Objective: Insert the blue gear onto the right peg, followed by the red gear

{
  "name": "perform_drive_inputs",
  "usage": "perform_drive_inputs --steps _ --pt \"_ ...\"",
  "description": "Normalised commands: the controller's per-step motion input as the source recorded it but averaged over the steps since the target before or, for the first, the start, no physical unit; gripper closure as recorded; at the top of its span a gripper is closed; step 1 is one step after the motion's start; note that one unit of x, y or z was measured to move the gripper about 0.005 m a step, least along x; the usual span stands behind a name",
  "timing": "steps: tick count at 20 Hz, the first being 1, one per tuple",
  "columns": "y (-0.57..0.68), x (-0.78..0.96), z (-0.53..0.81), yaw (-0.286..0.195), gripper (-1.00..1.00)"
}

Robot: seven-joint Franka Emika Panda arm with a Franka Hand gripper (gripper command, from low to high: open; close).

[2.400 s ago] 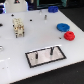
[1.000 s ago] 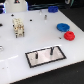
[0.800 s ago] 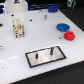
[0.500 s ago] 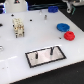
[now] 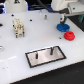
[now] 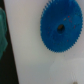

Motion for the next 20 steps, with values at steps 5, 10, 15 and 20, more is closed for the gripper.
perform_drive_inputs --steps 5,10,15,20 --pt "-0.1 -0.13 0.05 0.0 -1.0" --pt "-0.11 -0.25 0.08 0.0 -1.0" --pt "-0.25 -0.07 -0.03 0.0 -1.0" --pt "-0.11 -0.08 -0.18 0.0 -1.0"
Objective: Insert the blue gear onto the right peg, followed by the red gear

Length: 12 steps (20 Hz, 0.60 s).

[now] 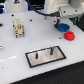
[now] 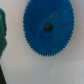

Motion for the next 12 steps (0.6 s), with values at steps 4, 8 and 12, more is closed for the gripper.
perform_drive_inputs --steps 4,8,12 --pt "-0.06 -0.14 -0.22 0.0 -1.0" --pt "-0.02 -0.17 -0.2 0.0 1.0" --pt "0.03 -0.14 -0.14 0.0 1.0"
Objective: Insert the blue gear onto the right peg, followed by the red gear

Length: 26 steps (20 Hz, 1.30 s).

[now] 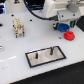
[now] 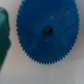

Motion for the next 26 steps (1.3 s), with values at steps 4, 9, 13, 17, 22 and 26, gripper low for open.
perform_drive_inputs --steps 4,9,13,17,22,26 --pt "0.05 -0.12 -0.08 0.0 1.0" --pt "-0.02 -0.01 0.13 0.0 1.0" --pt "-0.12 0.27 0.58 0.0 1.0" --pt "-0.28 0.41 0.58 0.0 1.0" --pt "-0.39 0.51 0.43 0.0 1.0" --pt "-0.34 0.6 0.37 0.0 1.0"
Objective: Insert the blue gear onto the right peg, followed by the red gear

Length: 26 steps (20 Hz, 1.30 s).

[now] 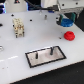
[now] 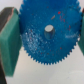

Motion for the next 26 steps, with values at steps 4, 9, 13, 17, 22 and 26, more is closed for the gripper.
perform_drive_inputs --steps 4,9,13,17,22,26 --pt "-0.34 0.71 0.31 0.0 1.0" --pt "-0.3 0.76 0.25 0.0 1.0" --pt "-0.25 0.78 0.25 0.0 1.0" --pt "-0.28 0.75 0.22 0.0 1.0" --pt "-0.35 0.72 0.19 0.0 1.0" --pt "-0.34 0.68 0.16 0.0 1.0"
